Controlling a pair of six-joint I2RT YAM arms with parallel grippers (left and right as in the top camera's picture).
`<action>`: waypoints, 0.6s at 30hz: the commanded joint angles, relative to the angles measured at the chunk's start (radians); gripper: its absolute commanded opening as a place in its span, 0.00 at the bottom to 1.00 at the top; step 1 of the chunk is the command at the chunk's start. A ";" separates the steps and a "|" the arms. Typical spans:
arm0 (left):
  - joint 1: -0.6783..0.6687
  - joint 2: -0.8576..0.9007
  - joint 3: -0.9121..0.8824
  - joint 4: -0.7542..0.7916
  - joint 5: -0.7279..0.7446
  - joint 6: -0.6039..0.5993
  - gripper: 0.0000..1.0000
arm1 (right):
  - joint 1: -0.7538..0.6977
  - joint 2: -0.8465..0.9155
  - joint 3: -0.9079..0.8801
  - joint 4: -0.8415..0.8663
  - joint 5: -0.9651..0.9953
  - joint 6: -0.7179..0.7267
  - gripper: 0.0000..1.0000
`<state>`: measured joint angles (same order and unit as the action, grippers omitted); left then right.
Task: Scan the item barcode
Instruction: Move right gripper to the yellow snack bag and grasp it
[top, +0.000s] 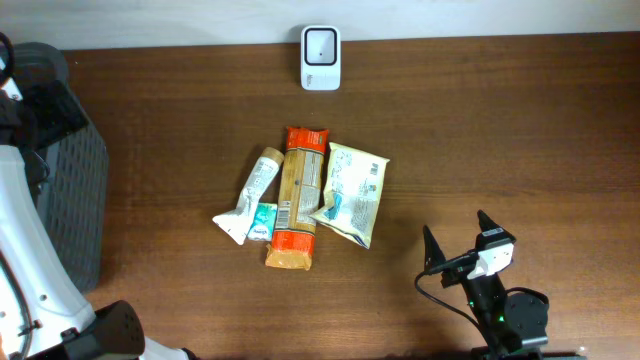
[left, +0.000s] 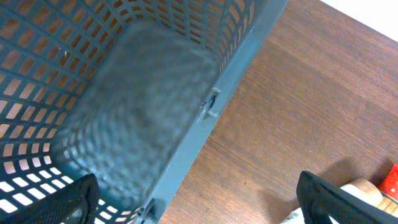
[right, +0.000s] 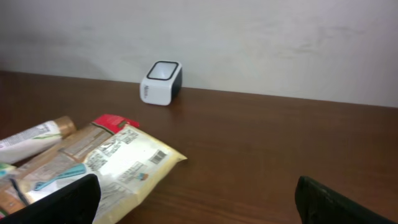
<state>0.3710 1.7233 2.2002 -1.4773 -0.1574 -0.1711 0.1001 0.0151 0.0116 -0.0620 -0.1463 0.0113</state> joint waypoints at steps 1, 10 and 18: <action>0.003 -0.003 0.009 -0.002 0.000 0.016 0.99 | 0.005 0.072 -0.006 -0.002 -0.047 0.036 0.99; 0.003 -0.003 0.009 -0.002 0.000 0.016 0.99 | 0.004 0.209 0.193 0.074 -0.443 0.194 0.99; 0.003 -0.003 0.009 -0.002 0.000 0.016 0.99 | 0.148 1.122 0.994 -0.552 -0.497 0.104 0.99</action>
<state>0.3710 1.7260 2.2013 -1.4799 -0.1547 -0.1707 0.1459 0.9390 0.8177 -0.4931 -0.6178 0.1772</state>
